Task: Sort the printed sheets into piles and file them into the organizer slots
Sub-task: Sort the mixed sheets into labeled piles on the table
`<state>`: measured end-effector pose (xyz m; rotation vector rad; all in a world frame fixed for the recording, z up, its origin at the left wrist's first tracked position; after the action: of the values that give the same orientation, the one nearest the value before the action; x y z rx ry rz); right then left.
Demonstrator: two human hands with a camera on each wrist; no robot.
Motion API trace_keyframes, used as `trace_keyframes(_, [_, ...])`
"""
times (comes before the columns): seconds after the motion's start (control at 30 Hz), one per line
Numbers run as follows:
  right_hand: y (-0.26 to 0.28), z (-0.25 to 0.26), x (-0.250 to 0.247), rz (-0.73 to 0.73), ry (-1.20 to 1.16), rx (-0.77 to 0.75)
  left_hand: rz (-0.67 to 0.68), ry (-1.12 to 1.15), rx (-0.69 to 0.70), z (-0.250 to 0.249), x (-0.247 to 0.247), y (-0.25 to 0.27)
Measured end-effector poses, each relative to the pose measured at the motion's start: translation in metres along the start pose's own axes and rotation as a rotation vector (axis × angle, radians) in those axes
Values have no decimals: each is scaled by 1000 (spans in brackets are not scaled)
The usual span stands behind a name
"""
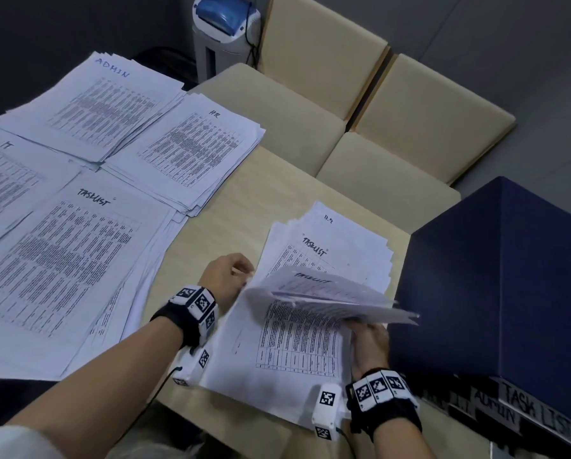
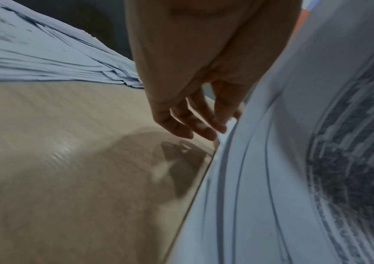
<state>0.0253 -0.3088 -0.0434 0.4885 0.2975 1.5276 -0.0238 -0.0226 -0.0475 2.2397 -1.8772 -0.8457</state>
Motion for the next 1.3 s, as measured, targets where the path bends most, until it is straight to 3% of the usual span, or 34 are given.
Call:
trace_keyframes(0.07, [7,3,2,-48,33,-47,1,-229,-67,1,3,-5])
trace_keyframes(0.13, [6,2,-4,-88,43,-41,95,-419,-113,-3,8,-8])
trace_keyframes(0.23, [2,-1,-13,-126,37,21,144,-600,-75,-3,13,-13])
trace_keyframes(0.4, [3,6,-13,-79,61,-31,-5,-779,-119,-5,-3,-10])
trace_keyframes(0.5, [0,8,-11,-62,-13,16,-133,-891,-46,-9,-20,-2])
trace_keyframes(0.57, [-10,3,-10,-85,-120,99,-138,-866,6,-8,-25,2])
trace_keyframes(0.63, [-9,2,-4,-108,-64,136,-82,-698,103,-1,-26,-1])
trace_keyframes(0.73, [-10,4,6,-17,-158,86,20,-319,209,6,-28,-2])
trace_keyframes(0.87, [-5,18,18,180,-217,84,199,7,182,-7,-25,9])
trace_keyframes(0.93, [-12,3,10,191,-76,218,241,23,162,-9,-19,8])
trace_keyframes(0.97, [-13,-2,13,155,-51,345,192,-12,145,-7,-16,6])
trace_keyframes(1.0, [-15,-9,16,129,186,354,108,-80,108,-4,-14,1])
trace_keyframes(1.07, [-15,-15,6,190,747,204,-28,-256,-16,1,-10,-4])
trace_keyframes(1.17, [27,24,10,197,1007,87,-16,-388,-147,5,-4,-6])
trace_keyframes(1.23, [26,5,0,187,901,17,25,-423,-145,6,-4,-7])
trace_keyframes(1.27, [22,4,-7,121,665,34,45,-445,-135,7,-4,-8])
trace_keyframes(1.3, [17,9,-2,163,183,28,64,-461,-119,9,-5,-8])
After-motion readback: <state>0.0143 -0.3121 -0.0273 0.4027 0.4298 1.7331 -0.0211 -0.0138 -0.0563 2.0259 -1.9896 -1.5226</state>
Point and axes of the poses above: each hand's wrist, its own y-axis away from the middle knuckle, its own x-axis out of the palm, z = x × y, the point moved 1 cm from there along -y, towards the middle knuckle, and after that the axes turned 8 degrees about z, right-handed, at the moved point
